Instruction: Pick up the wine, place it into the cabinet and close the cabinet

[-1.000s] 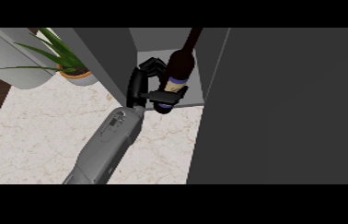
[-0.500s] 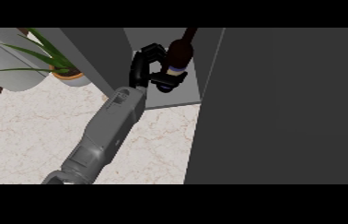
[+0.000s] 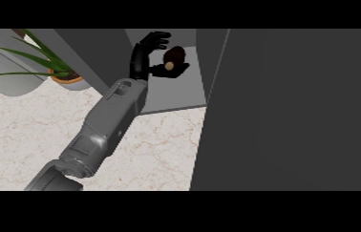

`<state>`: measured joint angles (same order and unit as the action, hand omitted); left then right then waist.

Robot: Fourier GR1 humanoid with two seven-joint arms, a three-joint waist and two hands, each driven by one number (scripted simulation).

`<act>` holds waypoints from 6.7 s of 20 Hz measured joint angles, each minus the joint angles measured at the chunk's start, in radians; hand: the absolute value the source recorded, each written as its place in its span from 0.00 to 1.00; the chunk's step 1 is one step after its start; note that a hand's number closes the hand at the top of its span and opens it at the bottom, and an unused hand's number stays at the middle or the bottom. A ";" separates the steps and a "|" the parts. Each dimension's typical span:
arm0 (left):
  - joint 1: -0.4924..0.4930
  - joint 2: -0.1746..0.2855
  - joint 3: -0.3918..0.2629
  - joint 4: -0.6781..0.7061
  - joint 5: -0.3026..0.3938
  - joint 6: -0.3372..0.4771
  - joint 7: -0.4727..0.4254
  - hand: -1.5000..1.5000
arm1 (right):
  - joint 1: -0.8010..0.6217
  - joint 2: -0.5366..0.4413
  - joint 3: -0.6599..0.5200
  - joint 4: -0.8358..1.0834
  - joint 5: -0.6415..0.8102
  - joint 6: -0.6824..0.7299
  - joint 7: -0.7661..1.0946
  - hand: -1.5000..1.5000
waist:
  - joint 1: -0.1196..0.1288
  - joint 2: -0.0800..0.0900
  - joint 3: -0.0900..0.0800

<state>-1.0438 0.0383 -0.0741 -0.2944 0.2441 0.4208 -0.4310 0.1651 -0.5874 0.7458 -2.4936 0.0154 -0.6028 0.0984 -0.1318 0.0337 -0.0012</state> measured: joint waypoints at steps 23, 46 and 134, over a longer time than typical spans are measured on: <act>-0.114 0.014 0.121 0.090 0.066 -0.190 -0.168 1.00 | 0.045 -0.034 -0.008 -0.002 -0.013 0.020 -0.066 0.00 | 0.018 -0.003 -0.002; -0.089 -0.038 0.094 0.023 0.165 -0.406 -0.145 0.00 | 0.137 -0.107 -0.046 -0.019 -0.010 -0.031 -0.085 0.00 | 0.090 -0.041 0.000; 0.994 0.527 0.099 -1.088 0.592 -0.842 0.106 0.00 | -0.519 0.201 0.007 0.188 -0.133 0.302 0.336 1.00 | 0.208 -0.024 -0.008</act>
<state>-0.0502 0.5657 0.0246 -1.3820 0.8364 -0.4212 -0.3250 -0.3539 -0.3863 0.7524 -2.3052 -0.1174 -0.3011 0.4344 0.0760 0.0094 -0.0091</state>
